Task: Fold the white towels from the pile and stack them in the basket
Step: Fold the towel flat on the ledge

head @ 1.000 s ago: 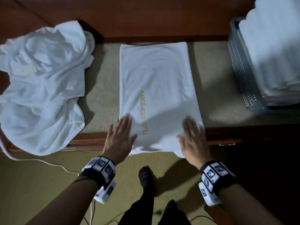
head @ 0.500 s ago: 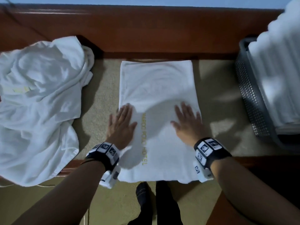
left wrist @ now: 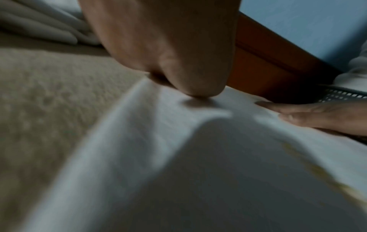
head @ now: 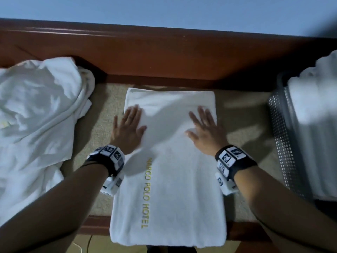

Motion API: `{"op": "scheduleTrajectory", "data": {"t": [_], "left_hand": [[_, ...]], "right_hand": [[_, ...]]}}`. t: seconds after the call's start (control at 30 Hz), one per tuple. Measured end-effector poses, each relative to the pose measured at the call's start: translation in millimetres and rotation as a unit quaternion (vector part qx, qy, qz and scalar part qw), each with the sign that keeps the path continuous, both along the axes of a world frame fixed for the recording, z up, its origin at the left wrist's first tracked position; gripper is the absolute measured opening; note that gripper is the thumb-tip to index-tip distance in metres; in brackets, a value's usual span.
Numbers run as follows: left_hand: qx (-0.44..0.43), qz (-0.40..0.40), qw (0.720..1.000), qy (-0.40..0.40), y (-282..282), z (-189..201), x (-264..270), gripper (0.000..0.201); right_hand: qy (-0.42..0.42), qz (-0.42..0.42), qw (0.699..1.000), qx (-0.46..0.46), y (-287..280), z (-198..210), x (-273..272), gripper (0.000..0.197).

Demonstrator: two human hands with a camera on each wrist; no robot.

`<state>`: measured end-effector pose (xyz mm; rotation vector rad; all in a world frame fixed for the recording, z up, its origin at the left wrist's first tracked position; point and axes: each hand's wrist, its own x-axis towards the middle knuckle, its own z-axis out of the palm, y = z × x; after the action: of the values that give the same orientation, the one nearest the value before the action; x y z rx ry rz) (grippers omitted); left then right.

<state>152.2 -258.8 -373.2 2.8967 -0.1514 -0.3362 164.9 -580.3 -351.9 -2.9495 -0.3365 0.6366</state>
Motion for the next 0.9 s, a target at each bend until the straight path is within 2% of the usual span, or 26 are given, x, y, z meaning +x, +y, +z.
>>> {"op": "scheduleTrajectory", "data": {"t": [0.07,0.17,0.27,0.33,0.47,0.53,0.67,0.8,0.9], "left_hand": [[0.015,0.022,1.000,0.006,8,2,16,0.078],[0.021,0.046,0.999,-0.015,-11,9,31,0.074],[0.003,-0.055,0.998,-0.015,-37,5,37,0.068],[0.005,-0.074,0.997,-0.005,-35,-1,46,0.070],[0.026,0.040,0.999,0.008,0,-3,61,0.070],[-0.004,0.071,0.997,0.023,13,1,57,0.070],[-0.093,0.148,0.984,0.034,21,14,2,0.067],[-0.161,0.278,0.944,0.071,1,36,-69,0.050],[-0.208,0.349,0.904,0.132,-8,47,-83,0.052]], "right_hand": [[0.010,-0.029,1.000,-0.005,-12,8,25,0.078],[0.009,-0.058,0.998,-0.036,6,19,48,0.083],[0.034,0.005,0.999,0.010,37,18,53,0.080],[0.049,0.023,0.998,0.018,34,14,56,0.077],[0.049,-0.072,0.996,0.011,-19,15,66,0.083],[0.051,-0.102,0.993,0.021,-44,19,59,0.084],[0.055,-0.150,0.987,0.034,-59,26,11,0.077],[0.042,-0.223,0.970,0.087,-43,30,-44,0.058],[0.089,-0.313,0.932,0.162,-29,32,-69,0.066]]}}
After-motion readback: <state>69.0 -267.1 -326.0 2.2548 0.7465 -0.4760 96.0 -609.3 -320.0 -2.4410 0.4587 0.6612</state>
